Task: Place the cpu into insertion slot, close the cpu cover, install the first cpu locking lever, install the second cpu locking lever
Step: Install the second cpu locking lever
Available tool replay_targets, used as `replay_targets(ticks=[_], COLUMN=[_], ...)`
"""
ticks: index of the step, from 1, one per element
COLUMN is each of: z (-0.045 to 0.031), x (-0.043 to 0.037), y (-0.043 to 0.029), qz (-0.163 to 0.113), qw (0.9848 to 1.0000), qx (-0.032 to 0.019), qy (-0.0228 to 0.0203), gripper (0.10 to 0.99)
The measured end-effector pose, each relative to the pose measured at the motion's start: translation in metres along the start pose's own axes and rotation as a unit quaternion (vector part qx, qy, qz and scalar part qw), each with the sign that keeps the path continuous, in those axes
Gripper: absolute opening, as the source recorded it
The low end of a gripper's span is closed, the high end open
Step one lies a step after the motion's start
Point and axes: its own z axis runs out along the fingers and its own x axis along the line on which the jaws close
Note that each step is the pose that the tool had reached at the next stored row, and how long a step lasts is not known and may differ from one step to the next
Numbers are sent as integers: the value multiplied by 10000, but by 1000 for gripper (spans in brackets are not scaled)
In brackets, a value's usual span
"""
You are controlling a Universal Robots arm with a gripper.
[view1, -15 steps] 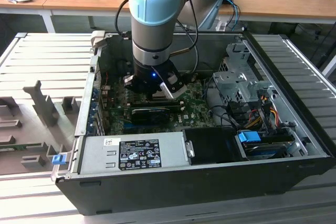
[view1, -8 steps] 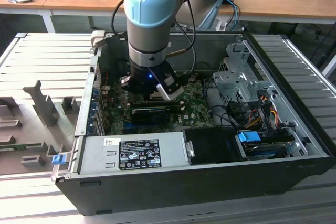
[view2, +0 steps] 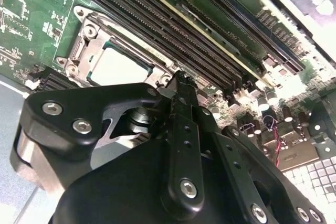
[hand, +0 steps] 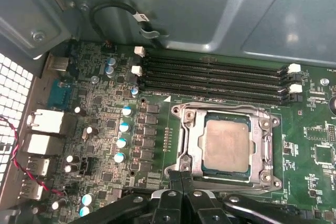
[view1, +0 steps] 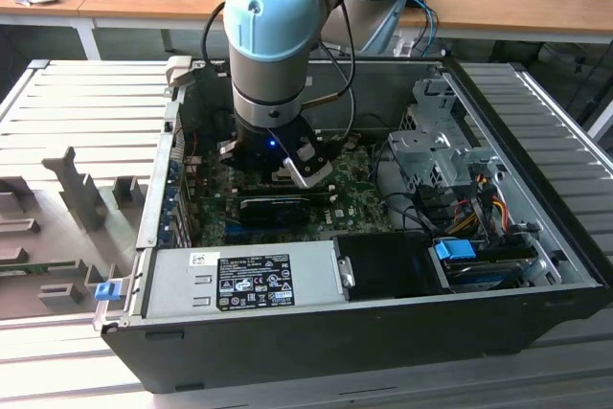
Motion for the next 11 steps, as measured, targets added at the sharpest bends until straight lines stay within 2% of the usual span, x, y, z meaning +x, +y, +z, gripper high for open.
replay_targets(ticks=[4,8,11], z=[9,-3,-10], x=[9,16,28], y=[-60,-111,-134], qz=[1,14,15], qw=[9998,9998,9997], qx=[-175,-207,-250], qy=[-20,-28,-32], gripper=[106,106,106])
